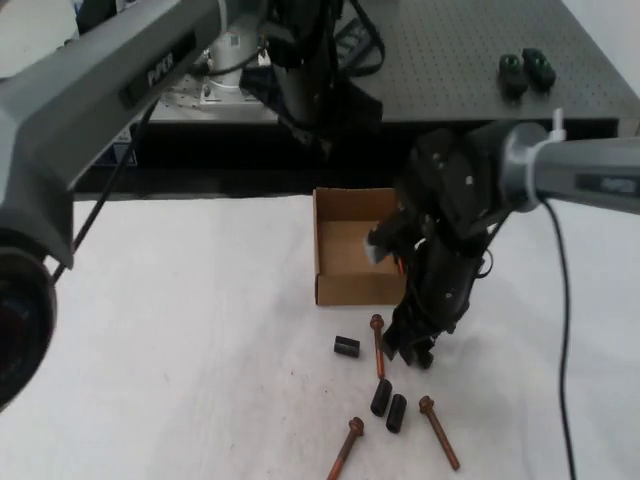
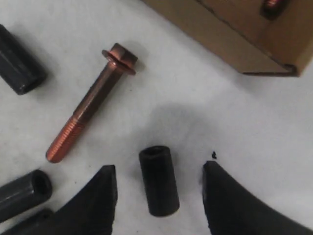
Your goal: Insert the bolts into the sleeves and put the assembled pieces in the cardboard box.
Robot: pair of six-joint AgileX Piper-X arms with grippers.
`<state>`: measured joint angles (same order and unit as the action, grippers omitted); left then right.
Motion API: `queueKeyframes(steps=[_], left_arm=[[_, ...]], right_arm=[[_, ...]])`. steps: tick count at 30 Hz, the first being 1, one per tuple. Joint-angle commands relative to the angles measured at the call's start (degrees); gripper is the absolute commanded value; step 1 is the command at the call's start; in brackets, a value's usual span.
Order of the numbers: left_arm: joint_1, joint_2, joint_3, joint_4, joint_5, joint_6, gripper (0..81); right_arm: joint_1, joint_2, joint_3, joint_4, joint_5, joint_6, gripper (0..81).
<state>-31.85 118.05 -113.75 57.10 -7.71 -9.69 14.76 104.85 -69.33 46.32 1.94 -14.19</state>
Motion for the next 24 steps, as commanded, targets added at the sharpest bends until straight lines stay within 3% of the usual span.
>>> queueKeyframes(steps=[1, 3, 7, 13, 18, 21, 24], left_arm=[[-0.02, -2.76, 2.93, -0.5, -1.22, 0.83, 23.0], [-0.02, -6.0, 8.84, -3.0, -1.07, 0.83, 23.0], [-0.02, -13.14, 20.46, -8.23, 0.83, 0.73, 23.0], [-0.02, -20.88, 33.37, -10.87, 13.19, 3.36, 23.0], [-0.71, -21.18, 41.75, -10.87, 26.15, 7.36, 23.2], [-2.74, -20.68, 44.83, -10.87, 26.39, 9.69, 25.6], [-5.7, -19.08, 45.24, -11.28, 26.39, 11.31, 33.1]], right_arm=[[1.22, 7.73, -6.06, 5.43, 3.47, -2.7, 38.6], [1.22, 8.07, -6.06, 6.31, 3.76, -2.7, 36.6], [1.22, 8.06, -5.69, 6.22, 3.76, -2.7, 23.8], [1.22, 8.06, -5.69, 4.73, 3.76, -3.68, 1.3], [-0.82, 6.49, -5.69, 6.53, 2.04, -2.56, 3.4], [-3.43, 2.02, -3.62, 7.57, -3.46, 0.04, 3.4], [-5.66, -5.17, 1.06, 6.98, -5.57, 2.13, 3.4]])
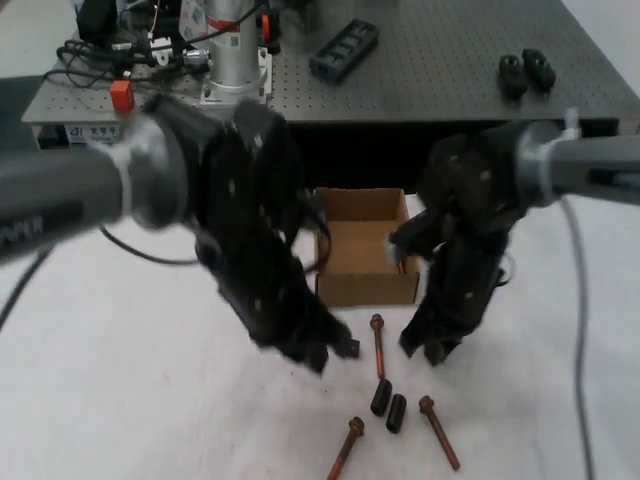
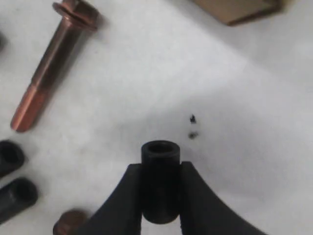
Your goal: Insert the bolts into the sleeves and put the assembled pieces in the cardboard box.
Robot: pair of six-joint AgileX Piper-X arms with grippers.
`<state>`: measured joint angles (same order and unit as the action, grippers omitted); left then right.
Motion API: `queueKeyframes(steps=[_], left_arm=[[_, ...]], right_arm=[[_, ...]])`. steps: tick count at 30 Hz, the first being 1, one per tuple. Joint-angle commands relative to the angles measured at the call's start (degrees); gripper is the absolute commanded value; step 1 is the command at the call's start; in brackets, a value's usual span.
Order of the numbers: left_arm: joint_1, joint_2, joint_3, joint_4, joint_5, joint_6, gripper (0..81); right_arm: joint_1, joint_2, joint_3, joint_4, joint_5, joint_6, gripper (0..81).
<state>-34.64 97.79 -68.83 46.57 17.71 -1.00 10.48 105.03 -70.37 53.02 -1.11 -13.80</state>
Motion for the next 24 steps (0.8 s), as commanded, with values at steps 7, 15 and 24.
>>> queueKeyframes(steps=[7, 15, 24], left_arm=[[-9.45, 6.58, 0.2, -2.85, -4.53, 2.33, 35.6], [-11.01, 10.85, 0.2, -6.83, -6.67, 1.0, 35.6], [-11.01, 13.65, 0.2, -7.6, -9.86, 1.0, 27.2]], right_arm=[[-5.21, -24.47, 16.29, -1.0, -2.52, 3.31, 3.4], [-8.06, -40.04, 26.34, -1.24, -2.41, 5.72, 3.4], [-8.09, -48.7, 29.09, 1.5, -2.41, 6.53, 3.4]])
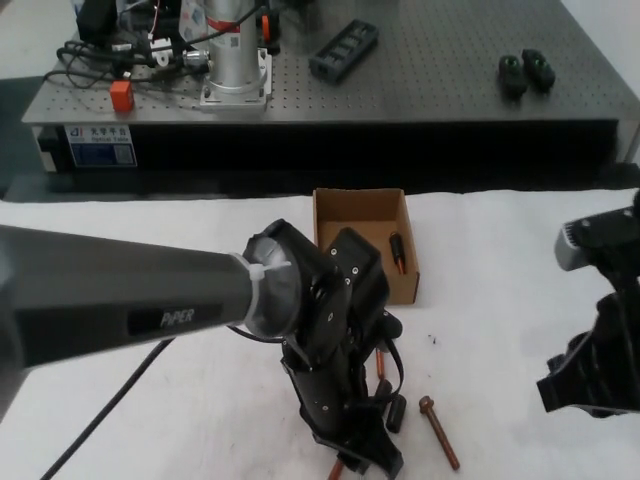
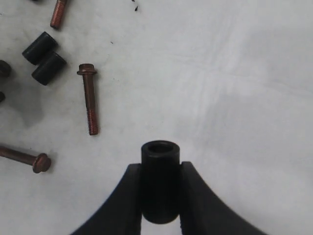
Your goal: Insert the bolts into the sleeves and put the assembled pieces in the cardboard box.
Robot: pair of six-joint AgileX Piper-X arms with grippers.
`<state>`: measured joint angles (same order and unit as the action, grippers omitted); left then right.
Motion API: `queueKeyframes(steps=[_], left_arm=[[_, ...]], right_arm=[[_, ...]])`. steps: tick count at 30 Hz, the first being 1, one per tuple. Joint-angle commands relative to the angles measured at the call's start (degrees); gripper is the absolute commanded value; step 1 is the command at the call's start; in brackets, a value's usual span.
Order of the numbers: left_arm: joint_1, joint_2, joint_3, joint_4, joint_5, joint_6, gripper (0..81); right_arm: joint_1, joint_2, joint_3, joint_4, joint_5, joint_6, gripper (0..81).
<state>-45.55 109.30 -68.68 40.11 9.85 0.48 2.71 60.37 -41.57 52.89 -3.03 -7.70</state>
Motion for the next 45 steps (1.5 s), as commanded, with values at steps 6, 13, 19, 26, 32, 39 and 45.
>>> queueKeyframes(steps=[6, 13, 19, 26, 32, 39, 45], left_arm=[[-0.11, 2.23, -0.25, -1.27, -1.81, -0.48, 0.3], [2.85, -8.55, -1.01, -4.97, -1.34, -8.34, 0.6], [9.87, -25.88, 12.62, -33.97, 18.71, -24.83, 0.6], [10.49, -32.3, 23.24, -61.18, 28.69, -40.36, 0.6], [10.49, -32.29, 23.26, -61.42, 29.78, -41.39, 0.6], [10.49, -32.29, 23.49, -60.76, 29.78, -39.14, 0.6], [10.49, -32.29, 23.49, -60.76, 27.76, -39.0, 0.6]], right_arm=[[-0.32, -6.82, 0.28, 3.49, -0.49, 0.43, 3.4], [1.26, -12.94, 7.11, -2.18, -20.28, 8.13, 3.4], [9.12, -15.61, 19.38, -26.76, -34.41, 23.15, 3.4], [19.67, -7.34, 21.92, -61.1, -34.48, 36.93, 3.4], [20.79, -1.45, 18.43, -67.51, -29.98, 37.68, 3.4], [20.79, -1.22, 16.64, -69.85, -28.15, 36.82, 3.4], [20.79, -1.22, 16.64, -70.03, -25.74, 35.94, 3.4]])
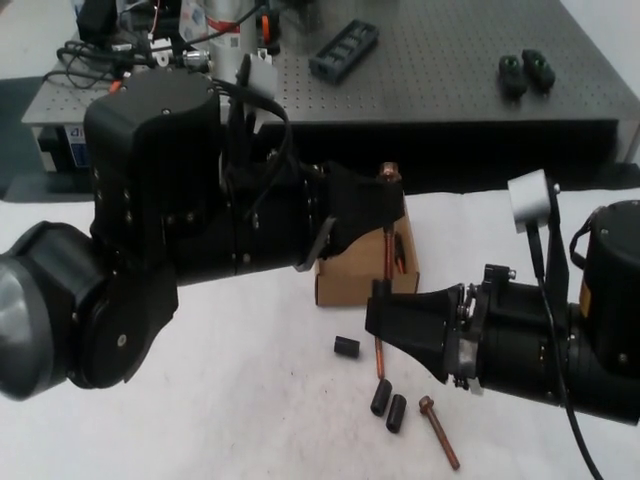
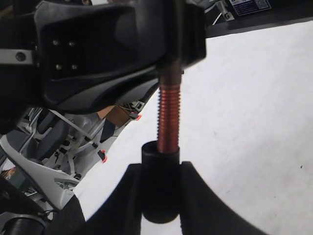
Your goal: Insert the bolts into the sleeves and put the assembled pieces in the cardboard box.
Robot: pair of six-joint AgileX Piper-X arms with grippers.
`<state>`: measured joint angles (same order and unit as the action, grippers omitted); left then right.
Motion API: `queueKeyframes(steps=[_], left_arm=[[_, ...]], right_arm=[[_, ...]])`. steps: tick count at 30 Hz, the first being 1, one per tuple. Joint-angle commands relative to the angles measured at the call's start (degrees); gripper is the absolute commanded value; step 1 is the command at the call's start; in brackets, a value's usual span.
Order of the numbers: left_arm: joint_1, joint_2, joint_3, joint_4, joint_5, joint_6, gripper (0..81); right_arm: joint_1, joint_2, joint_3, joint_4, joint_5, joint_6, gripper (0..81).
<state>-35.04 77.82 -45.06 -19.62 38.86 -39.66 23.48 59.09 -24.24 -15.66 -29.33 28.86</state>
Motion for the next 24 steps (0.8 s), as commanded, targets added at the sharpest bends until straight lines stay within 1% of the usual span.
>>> queueKeyframes(steps=[1, 4, 10, 16, 17, 22, 23, 24], left_arm=[[-0.02, -0.8, -0.13, -1.03, -1.72, 1.33, 0.6], [-0.02, -0.8, -0.13, -1.03, -2.3, 1.54, 0.6], [-0.02, -0.8, -0.13, -1.03, -2.3, 1.54, 0.6], [-0.02, -0.8, -0.13, -1.03, -2.07, 2.33, 0.6], [-0.02, -0.8, -0.13, -1.03, -1.51, 2.66, 0.6], [-0.02, -0.8, -0.13, -0.51, 5.79, 3.09, 0.0], [-0.02, -0.8, -0.13, -0.15, 6.84, 3.23, 2.2], [-0.02, -0.8, -0.13, 0.15, 7.4, 3.61, 6.6]], right_arm=[[0.02, 0.07, -0.69, -1.47, 0.56, -0.63, 3.4], [0.02, 0.07, -0.69, -1.36, 0.56, -0.61, 3.4], [0.02, 0.07, -0.69, -1.46, 4.04, -0.61, 3.4], [0.02, 0.07, -0.69, -2.73, 4.24, -0.61, 3.4], [0.02, 0.07, -0.69, -2.8, 4.24, -0.72, 3.4], [0.02, 0.07, -0.69, -2.8, 4.24, -2.78, 3.4], [0.02, 0.07, -0.69, -2.96, 4.24, -3.05, 3.4], [0.02, 0.07, -0.69, -3.0, 4.24, -3.19, 3.4]])
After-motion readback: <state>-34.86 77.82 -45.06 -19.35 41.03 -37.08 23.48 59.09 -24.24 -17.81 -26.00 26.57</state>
